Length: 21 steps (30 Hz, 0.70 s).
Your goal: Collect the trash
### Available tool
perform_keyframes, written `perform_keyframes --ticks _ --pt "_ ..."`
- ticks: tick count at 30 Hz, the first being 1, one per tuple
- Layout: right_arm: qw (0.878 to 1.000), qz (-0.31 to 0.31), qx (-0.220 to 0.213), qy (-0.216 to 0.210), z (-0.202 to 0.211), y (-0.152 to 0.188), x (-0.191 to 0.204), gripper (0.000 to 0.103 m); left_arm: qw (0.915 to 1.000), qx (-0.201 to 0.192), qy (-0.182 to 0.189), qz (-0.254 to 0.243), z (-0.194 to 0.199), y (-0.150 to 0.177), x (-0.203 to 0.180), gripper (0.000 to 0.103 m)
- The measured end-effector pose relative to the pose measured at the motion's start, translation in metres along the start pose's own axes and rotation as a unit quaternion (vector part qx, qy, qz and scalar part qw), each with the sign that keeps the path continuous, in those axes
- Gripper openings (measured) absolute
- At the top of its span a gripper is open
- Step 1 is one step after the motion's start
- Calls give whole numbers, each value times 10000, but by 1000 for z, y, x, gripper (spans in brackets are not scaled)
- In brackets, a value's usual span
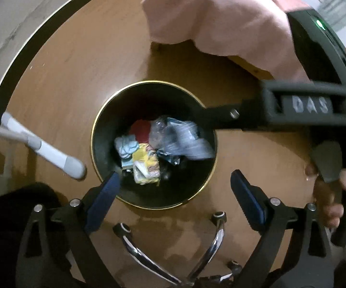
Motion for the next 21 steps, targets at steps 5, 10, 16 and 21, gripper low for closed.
perform_keyframes --ticks 5,10,16,21 --pt "9870 113 -1036 1223 75 -21 -5 86 9964 -848 -21 -71 64 -12 -27 91" --pt "9197 597 -3123 2302 208 -15 59 93 9692 -2287 -712 -573 194 -28 -65 96" --pt "8616 1726 -4540 1473 282 27 210 97 9183 -3699 -1316 -518 335 -14 -48 96" --pt "8378 2634 -4712 819 272 56 324 97 8788 -4227 -2075 773 411 28 61 96"
Point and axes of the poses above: each gripper's, at about its wrist camera, not at the fingertips, and z roughly against the way its jaws point, x to its left, y to its underside, the point moved 5 cm from there along -z, roughly the way its jaws point, and after that the axes turned 1 degree about y, right-handed, at the moved point
